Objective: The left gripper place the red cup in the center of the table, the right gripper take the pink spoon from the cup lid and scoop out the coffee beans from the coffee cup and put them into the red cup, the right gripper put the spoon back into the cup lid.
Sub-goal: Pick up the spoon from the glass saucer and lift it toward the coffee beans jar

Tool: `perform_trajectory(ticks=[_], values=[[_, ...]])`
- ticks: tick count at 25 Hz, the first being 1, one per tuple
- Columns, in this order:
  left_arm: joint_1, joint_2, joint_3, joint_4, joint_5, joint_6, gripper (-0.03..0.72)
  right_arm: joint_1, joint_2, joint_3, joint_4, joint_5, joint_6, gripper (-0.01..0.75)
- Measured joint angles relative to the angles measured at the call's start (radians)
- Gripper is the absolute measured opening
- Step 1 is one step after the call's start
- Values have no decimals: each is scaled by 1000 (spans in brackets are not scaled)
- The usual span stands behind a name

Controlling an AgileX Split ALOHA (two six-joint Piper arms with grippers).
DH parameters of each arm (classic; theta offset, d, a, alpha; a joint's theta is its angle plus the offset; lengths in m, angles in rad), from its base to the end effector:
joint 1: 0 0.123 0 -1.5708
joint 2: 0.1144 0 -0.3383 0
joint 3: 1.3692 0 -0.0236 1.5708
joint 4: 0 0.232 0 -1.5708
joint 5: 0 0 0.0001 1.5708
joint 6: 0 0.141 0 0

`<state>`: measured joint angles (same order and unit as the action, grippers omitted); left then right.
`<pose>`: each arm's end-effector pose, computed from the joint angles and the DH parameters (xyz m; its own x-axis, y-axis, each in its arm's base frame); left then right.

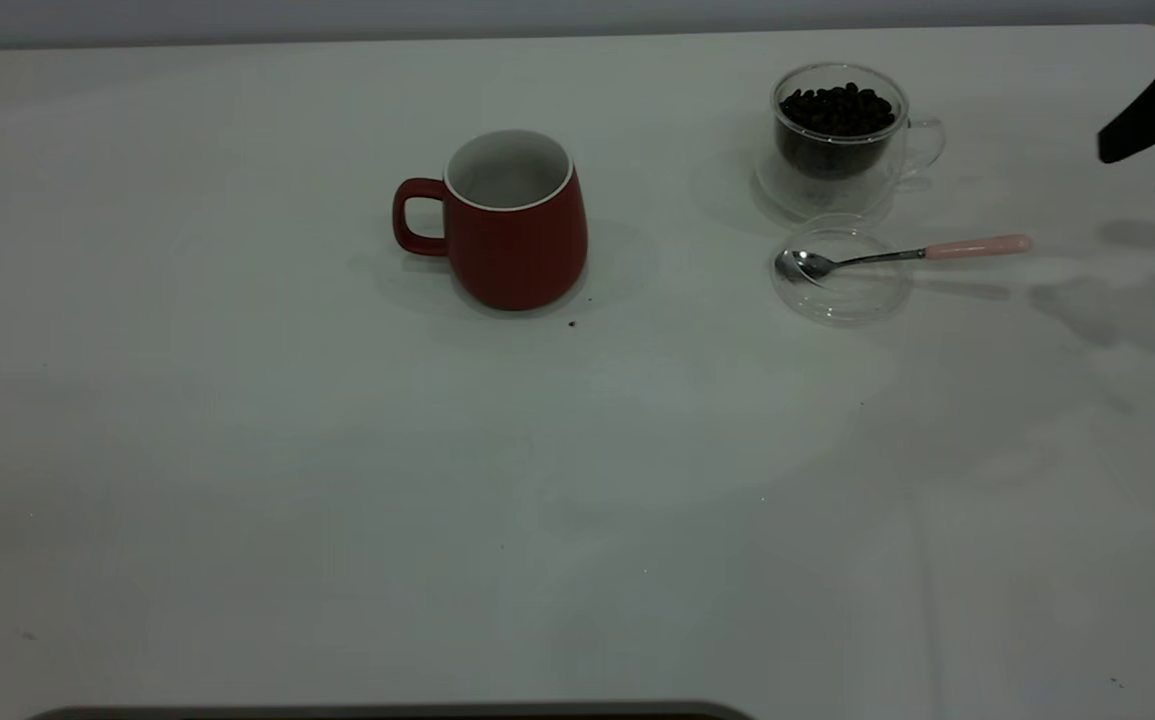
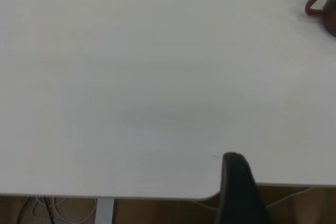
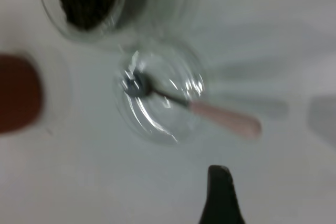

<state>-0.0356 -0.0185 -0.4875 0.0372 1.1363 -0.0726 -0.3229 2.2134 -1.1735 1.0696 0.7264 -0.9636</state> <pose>-0.0368 0.0061 0.2318 -0.5158 -0.0385 -0.8558 -0.0227 0.9993 -0.0313 0.4152 -0.0523 0.0816 -0.9298 0.2895 -0.2273 0.1168 0.8178 0.5636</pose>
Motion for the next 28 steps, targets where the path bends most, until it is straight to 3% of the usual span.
perform_trajectory(ticks=[4, 17, 28], values=[[0, 0, 0, 0, 0, 0, 493, -33, 133, -51, 138, 76, -116, 590], [0, 0, 0, 0, 0, 0, 493, -38, 339, -168, 276, 262, -233, 588], [0, 0, 0, 0, 0, 0, 493, 1, 398, -169, 339, 306, -287, 588]])
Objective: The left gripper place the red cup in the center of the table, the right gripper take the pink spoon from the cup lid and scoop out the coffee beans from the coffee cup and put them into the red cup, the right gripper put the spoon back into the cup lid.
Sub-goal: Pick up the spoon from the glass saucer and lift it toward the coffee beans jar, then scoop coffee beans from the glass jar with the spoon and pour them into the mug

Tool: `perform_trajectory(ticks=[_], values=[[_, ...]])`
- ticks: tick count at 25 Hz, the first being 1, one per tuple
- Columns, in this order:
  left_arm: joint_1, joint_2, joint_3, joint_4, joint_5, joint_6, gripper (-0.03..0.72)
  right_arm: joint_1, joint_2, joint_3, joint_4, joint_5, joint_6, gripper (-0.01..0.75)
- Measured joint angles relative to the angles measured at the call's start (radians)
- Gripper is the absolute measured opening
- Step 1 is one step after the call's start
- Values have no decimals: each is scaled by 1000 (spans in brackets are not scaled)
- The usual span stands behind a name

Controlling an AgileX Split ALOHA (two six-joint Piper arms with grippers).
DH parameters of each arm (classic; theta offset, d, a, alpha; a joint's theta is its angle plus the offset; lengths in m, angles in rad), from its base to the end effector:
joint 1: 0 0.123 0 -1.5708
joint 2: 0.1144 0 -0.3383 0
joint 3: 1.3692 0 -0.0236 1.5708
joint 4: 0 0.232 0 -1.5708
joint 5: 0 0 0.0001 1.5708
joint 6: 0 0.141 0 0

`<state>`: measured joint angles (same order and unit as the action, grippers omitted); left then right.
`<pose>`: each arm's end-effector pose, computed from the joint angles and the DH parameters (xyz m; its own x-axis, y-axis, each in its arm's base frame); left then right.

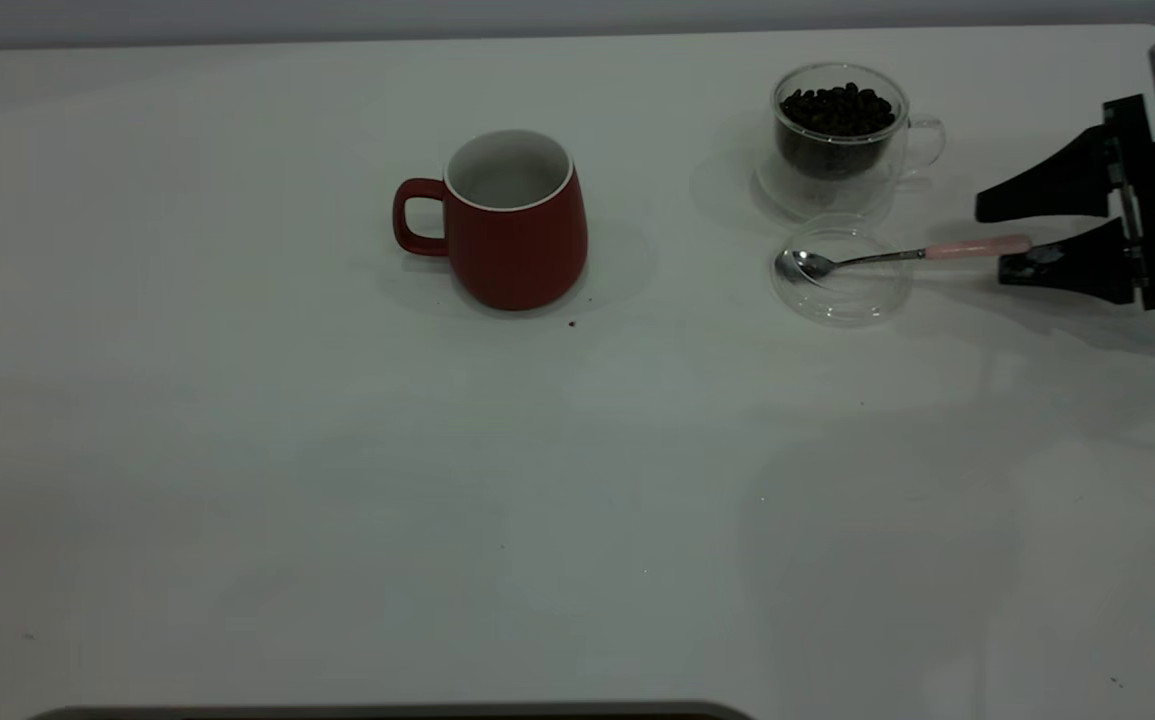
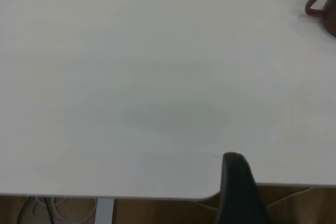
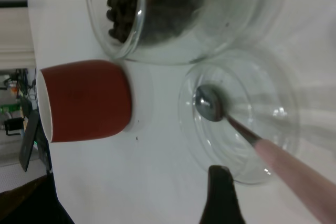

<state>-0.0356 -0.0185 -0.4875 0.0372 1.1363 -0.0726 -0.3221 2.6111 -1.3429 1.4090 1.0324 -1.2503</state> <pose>-0.0368 0.0061 0.2318 -0.5158 -0.0385 -0.8558 -0.0227 0.9993 -0.0313 0.4446 -0.0224 -0.0201 -0.9401 0.3206 -0.1156 0.0784 0.5337 0.8420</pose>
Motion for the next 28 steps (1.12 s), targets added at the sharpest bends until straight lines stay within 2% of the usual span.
perform_trajectory(ticks=[6, 9, 10, 13, 15, 16, 23, 28], values=[[0, 0, 0, 0, 0, 0, 493, 17, 13, -1, 38, -5, -18, 582], [0, 0, 0, 0, 0, 0, 493, 17, 16, -1, 43, -24, -19, 526], [0, 0, 0, 0, 0, 0, 493, 17, 17, -1, 45, -28, -20, 493], [0, 0, 0, 0, 0, 0, 493, 17, 17, -1, 45, -32, -21, 295], [0, 0, 0, 0, 0, 0, 493, 17, 17, -1, 43, -23, -23, 137], [0, 0, 0, 0, 0, 0, 493, 14, 12, -1, 40, -3, -23, 96], [0, 0, 0, 0, 0, 0, 493, -38, -136, -1, -101, -26, 40, 101], [0, 0, 0, 0, 0, 0, 493, -65, -272, -1, -178, 41, 98, 101]])
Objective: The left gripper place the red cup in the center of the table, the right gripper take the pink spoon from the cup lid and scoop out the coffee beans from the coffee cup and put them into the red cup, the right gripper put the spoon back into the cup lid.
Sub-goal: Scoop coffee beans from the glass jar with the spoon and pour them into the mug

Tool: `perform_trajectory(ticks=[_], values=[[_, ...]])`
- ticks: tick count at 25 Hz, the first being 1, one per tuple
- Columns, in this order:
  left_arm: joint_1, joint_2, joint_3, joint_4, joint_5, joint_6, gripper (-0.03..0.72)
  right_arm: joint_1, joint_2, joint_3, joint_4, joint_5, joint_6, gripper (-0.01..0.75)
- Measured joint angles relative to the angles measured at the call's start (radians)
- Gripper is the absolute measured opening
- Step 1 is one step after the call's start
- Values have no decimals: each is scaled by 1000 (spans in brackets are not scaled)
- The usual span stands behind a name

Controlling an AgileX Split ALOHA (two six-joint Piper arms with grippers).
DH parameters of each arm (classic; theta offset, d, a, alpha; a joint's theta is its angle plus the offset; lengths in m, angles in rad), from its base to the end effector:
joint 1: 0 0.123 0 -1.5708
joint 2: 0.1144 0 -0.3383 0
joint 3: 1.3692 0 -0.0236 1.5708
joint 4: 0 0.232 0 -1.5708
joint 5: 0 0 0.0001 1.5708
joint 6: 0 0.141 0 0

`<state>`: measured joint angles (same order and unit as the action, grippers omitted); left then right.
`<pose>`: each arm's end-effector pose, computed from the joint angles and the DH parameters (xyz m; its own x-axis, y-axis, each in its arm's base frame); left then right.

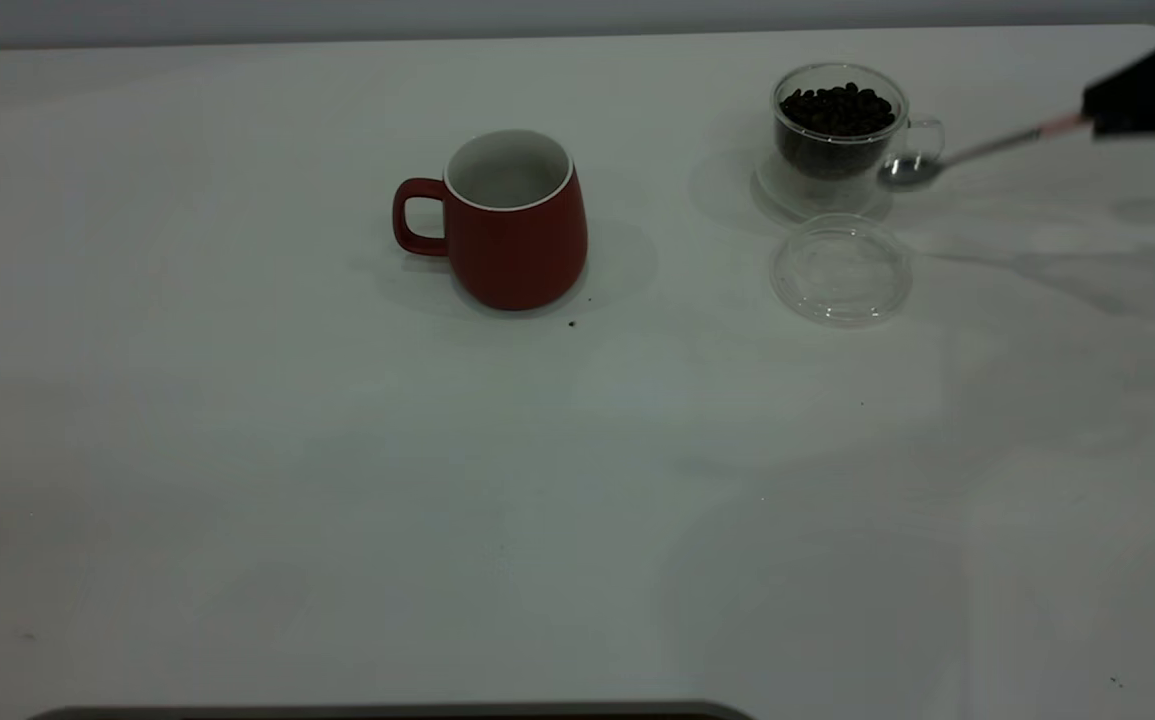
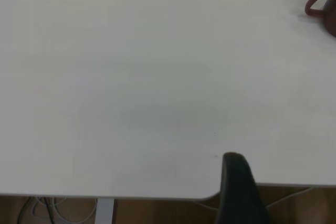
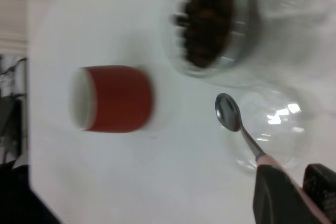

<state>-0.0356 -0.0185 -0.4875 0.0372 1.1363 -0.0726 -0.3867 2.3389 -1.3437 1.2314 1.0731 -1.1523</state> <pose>-0.0368 0.0061 0.2318 -0.5158 -0.0385 -0.8558 -0.0227 0.9993 -0.0313 0.4437 -0.0545 0.0912 -0.9254 0.2459 -0.2884 -0.0776 0.6218 0.7793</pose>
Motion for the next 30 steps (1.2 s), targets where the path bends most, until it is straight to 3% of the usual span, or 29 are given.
perform_trajectory(ticks=[4, 13, 30], values=[[0, 0, 0, 0, 0, 0, 493, 17, -62, -8, 69, 31, 7, 101], [0, 0, 0, 1, 0, 0, 493, 82, 51, -166, 134, -64, 44, 101], [0, 0, 0, 2, 0, 0, 493, 101, 189, -175, 194, -77, 54, 101]])
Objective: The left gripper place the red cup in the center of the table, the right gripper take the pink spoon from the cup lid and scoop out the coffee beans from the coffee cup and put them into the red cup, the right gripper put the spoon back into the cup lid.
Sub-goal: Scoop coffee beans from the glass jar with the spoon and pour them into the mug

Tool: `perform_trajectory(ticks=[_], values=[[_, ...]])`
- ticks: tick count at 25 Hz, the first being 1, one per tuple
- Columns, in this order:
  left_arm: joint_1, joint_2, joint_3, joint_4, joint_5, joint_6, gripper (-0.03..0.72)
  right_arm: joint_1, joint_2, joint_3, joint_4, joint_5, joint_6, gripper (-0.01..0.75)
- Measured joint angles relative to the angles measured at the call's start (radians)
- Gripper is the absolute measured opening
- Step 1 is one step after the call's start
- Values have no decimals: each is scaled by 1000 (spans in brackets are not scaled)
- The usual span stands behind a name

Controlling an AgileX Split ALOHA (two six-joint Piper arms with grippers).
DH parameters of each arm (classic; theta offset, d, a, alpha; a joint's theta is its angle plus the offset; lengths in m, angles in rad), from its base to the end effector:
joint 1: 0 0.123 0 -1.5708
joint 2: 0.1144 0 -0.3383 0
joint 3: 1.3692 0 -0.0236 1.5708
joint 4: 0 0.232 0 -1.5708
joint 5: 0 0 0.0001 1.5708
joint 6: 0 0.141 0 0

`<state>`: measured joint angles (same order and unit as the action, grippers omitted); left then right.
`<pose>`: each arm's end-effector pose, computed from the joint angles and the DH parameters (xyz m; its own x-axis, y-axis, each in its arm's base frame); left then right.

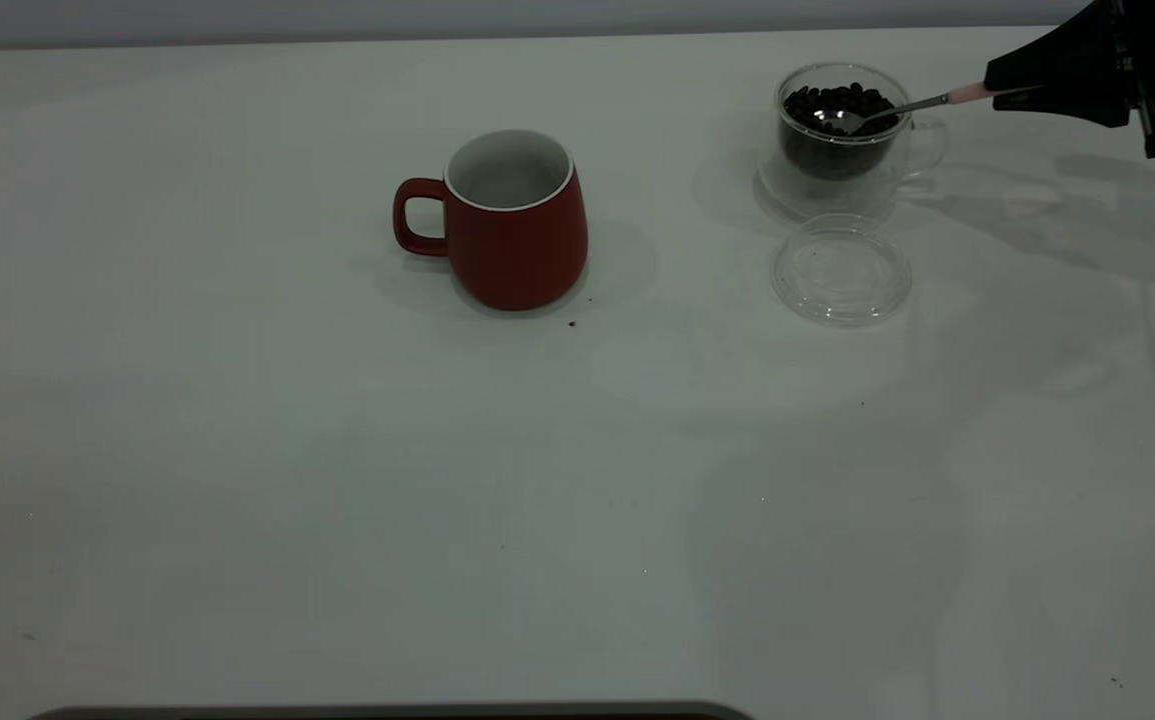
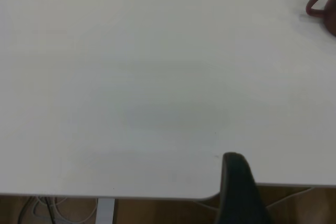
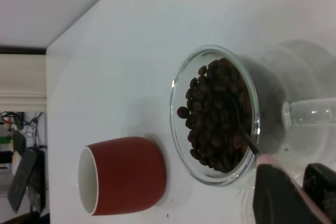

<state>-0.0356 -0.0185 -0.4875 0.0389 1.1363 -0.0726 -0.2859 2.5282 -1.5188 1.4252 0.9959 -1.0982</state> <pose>-0.0368 0.0063 0.2318 -0.5157 -0.0378 -0.8559 -0.0236 0.9993 -0.0299 0.5018 -0.0254 0.0428 -0.8898 0.3822 -0.2494 0.0113 0.5648 0.8251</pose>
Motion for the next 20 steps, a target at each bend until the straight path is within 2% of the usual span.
perform_trajectory(ticks=[20], values=[[0, 0, 0, 0, 0, 0, 493, -5, 3, 0, 3, 68, 124, 101]])
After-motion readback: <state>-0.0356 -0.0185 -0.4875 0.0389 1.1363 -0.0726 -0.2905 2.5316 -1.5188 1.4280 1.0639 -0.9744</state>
